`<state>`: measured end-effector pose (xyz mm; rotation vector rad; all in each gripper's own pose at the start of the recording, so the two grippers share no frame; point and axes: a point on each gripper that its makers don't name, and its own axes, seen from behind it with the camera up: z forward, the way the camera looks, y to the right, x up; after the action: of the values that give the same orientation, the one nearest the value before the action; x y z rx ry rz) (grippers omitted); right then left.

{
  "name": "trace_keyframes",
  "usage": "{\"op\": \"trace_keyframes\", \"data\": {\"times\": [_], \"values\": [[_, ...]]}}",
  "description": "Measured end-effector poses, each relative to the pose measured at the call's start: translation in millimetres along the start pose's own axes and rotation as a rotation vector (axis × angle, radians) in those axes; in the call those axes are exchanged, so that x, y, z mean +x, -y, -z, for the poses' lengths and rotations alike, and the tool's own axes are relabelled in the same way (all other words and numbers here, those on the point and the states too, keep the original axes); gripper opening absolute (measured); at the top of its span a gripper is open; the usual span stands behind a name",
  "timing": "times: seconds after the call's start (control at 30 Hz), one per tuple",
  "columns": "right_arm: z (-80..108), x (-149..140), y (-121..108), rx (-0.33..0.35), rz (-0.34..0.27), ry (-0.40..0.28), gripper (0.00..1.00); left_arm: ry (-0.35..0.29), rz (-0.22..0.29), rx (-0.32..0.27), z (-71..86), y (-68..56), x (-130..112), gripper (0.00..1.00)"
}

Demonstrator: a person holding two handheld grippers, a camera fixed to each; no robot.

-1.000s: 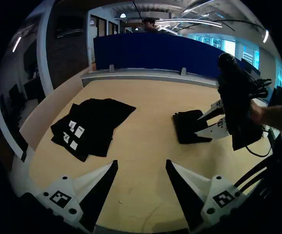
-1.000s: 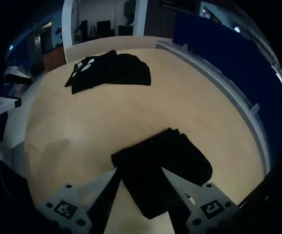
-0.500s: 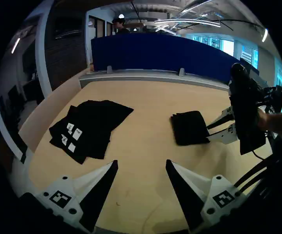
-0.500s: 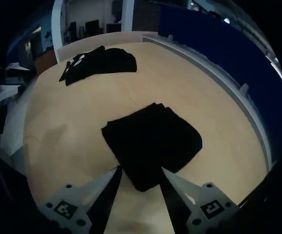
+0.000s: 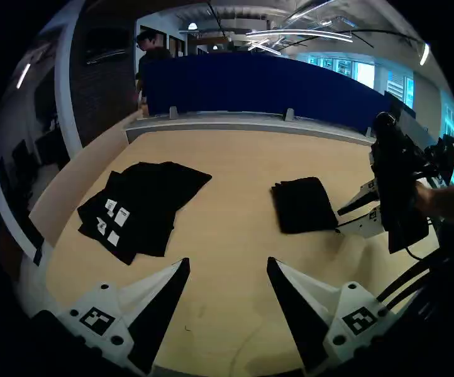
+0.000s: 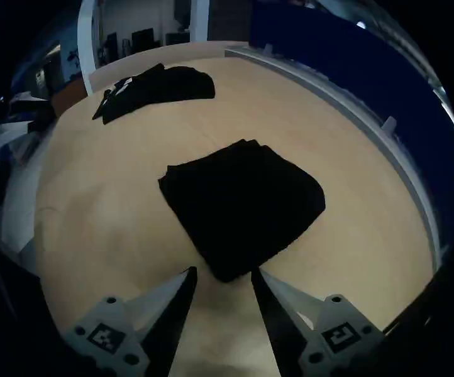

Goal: Fold towel

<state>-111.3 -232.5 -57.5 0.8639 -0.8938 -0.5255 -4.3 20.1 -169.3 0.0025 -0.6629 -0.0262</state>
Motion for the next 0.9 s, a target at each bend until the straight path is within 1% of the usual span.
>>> {"op": "trace_keyframes", "data": {"times": [0.07, 0.13, 0.33, 0.47, 0.67, 0.9], "values": [[-1.3, -1.1, 0.0, 0.001, -0.005, 0.001, 0.61, 0.001, 0.001, 0.001, 0.2, 0.6, -0.8, 0.91], [-2.5, -1.8, -0.7, 0.000, -0.011, 0.002, 0.56, 0.001, 0.001, 0.002, 0.4, 1.1, -1.1, 0.91], [-5.2, -1.7, -4.7, -0.008, -0.032, 0.001, 0.37, 0.000, 0.002, 0.003, 1.1, 1.6, -0.3, 0.91], [-5.3, -1.3, -5.7, -0.009, -0.040, 0.001, 0.28, 0.000, 0.000, 0.002, 1.1, 1.0, 0.1, 0.91], [-3.9, -5.3, -4.9, -0.019, -0.029, 0.010, 0.23, 0.000, -0.002, 0.002, 1.7, 0.3, 0.5, 0.91], [-3.8, -8.9, -3.3, -0.023, -0.034, 0.015, 0.23, -0.001, -0.002, 0.003, 1.6, 1.8, 1.0, 0.91]]}}
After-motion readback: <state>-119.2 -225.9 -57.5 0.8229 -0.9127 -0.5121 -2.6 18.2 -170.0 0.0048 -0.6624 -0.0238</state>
